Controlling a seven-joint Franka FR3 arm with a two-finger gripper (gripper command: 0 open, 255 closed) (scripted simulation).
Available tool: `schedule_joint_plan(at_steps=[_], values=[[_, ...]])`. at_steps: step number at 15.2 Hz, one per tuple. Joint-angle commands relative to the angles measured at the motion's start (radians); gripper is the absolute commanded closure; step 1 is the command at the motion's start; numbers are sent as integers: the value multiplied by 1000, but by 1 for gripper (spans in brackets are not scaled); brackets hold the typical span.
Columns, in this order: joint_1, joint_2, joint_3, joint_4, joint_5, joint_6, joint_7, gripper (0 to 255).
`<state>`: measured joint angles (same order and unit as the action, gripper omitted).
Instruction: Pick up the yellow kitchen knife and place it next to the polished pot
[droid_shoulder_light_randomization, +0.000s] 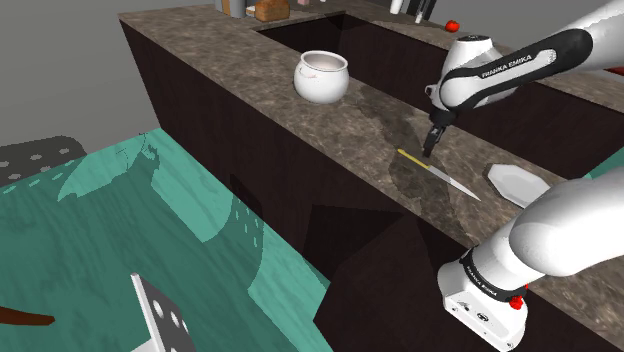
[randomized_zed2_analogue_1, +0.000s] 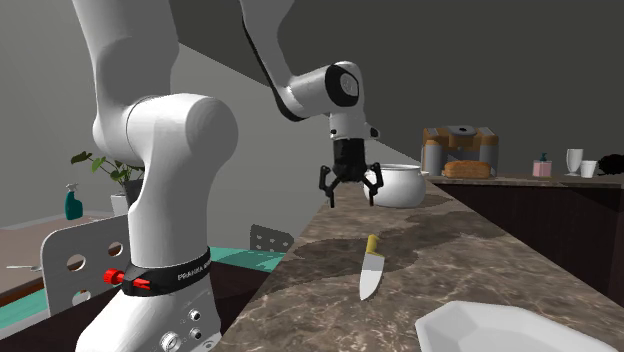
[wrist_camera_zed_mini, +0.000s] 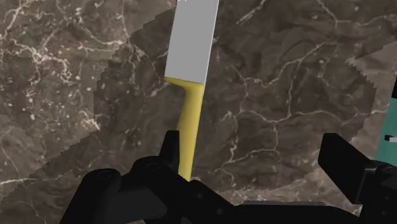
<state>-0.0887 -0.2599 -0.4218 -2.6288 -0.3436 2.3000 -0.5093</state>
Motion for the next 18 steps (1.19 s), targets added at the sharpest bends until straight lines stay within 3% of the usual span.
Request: schedule_joint_plan(at_steps=[1, 4, 12, 18], values=[[-3, 83, -31, 15, 4, 66, -47, 0], [-7, 218, -65, 48, 36, 161, -124, 0], [-19, 344, -71, 33, 81, 297, -164, 0], [-20, 344, -71, 33, 81, 297, -164, 0]])
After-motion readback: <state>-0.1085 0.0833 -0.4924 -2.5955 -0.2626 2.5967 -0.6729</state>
